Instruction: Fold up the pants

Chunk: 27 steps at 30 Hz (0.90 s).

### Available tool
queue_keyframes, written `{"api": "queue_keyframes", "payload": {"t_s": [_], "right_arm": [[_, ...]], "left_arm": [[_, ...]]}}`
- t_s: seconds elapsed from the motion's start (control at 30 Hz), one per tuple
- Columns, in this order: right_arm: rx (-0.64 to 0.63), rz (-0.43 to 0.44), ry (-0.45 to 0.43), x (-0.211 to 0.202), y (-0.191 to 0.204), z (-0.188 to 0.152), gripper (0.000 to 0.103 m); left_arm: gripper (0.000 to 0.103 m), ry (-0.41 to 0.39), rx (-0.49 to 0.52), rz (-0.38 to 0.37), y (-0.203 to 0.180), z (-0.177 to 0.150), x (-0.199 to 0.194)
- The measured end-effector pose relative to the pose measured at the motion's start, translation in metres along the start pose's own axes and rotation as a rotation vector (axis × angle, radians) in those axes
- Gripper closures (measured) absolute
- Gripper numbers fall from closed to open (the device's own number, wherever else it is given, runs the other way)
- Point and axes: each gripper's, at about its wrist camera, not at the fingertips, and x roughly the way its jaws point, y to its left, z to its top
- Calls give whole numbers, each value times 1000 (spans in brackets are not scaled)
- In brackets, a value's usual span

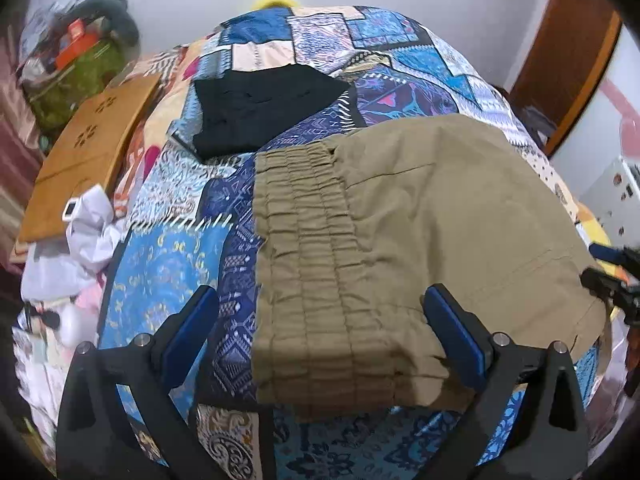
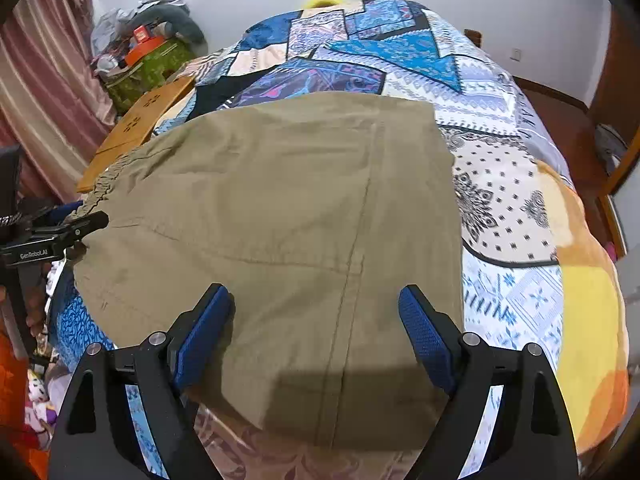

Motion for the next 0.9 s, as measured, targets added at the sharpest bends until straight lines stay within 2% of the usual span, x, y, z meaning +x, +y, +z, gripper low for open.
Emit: {"api": "queue_keyframes", "payload": {"t_s": [0.1, 0.2, 0.37, 0.47, 0.57, 0.63, 0.77, 0.9], "right_arm": [[-18, -23, -15, -8, 10, 0, 18], [-62, -12, -78, -21, 25, 3, 18], [-139, -16, -165, -31, 53, 11, 18], [-151, -11, -205, -28, 61, 14, 18], [-153, -3, -179, -16, 64, 17, 18], [-157, -11, -151, -6, 65, 15, 18], [-136, 12, -105, 7, 59, 5, 18], [-147, 24, -122, 9, 58, -5, 18]], "left_arm": [[0, 16, -69, -27, 7, -2, -6], [0, 16, -145, -68, 18, -5, -18], [0, 25, -196, -80, 28, -20, -30], [0, 42, -227, -126, 27, -33, -35], [0, 58, -245, -185, 20, -40, -36], [0, 65, -253, -257, 11, -42, -34], [0, 70, -263, -305, -6, -36, -27], [0, 93, -328, -429, -8, -23, -17]]}}
